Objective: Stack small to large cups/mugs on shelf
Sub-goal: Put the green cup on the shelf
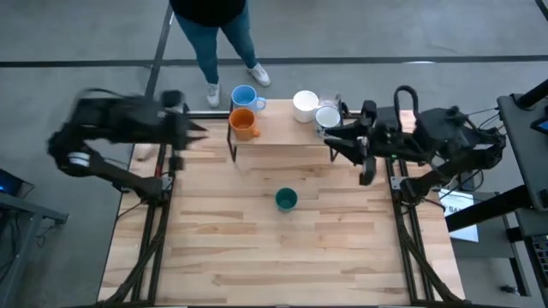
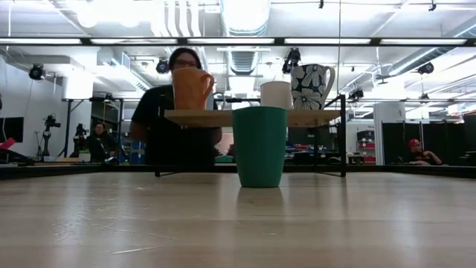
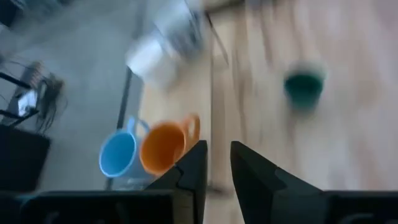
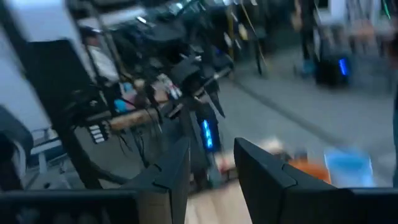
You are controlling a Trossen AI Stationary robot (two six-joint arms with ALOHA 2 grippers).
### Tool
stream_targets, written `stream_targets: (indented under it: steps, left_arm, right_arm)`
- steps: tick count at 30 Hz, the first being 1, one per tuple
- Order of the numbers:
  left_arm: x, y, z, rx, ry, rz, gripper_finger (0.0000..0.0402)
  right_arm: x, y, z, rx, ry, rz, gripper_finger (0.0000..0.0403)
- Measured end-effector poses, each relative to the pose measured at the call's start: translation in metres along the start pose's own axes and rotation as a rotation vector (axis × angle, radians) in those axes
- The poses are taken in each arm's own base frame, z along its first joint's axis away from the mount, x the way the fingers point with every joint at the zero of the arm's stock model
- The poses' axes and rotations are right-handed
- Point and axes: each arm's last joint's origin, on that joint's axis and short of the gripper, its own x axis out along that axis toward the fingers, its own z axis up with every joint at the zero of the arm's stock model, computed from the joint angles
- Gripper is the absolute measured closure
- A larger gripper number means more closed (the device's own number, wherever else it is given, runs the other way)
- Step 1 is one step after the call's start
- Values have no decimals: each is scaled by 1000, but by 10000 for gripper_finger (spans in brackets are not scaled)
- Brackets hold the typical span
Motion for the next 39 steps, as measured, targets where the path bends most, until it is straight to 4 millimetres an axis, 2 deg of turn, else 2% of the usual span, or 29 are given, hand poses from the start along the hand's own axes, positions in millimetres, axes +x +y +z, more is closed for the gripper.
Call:
stream_targets:
  steps: [3, 5, 8, 15, 22, 26, 32, 36, 39]
  left_arm:
    - [-34, 4, -8, -112, -190, 11, 345]
    - [-48, 4, -11, -126, -274, -13, 345]
    - [-61, 4, -15, -145, -349, -49, 345]
    - [-91, 9, -23, -224, -565, -203, 345]
    - [-90, 6, -15, -242, -654, -331, 345]
    - [-83, 3, -7, -245, -645, -370, 345]
    - [-81, 1, 5, -255, -725, -481, 345]
    - [-74, -1, 11, -253, -710, -515, 345]
    - [-72, -5, 13, -211, -718, -610, 345]
  right_arm:
    - [-3, 3, 3, -72, -17, 15, 285]
    - [-3, 2, 3, -90, -12, -7, 285]
    - [-3, -1, 1, -116, -3, -112, 287]
    - [-9, -11, 2, 36, -52, -332, 301]
    - [-1, -13, 5, 42, -81, -347, 313]
    - [0, -14, 9, 96, -88, -235, 314]
    - [4, -13, 10, 135, -108, -221, 314]
    - [15, -2, 11, 256, -107, 12, 307]
    - [24, 6, 13, 219, -129, 170, 302]
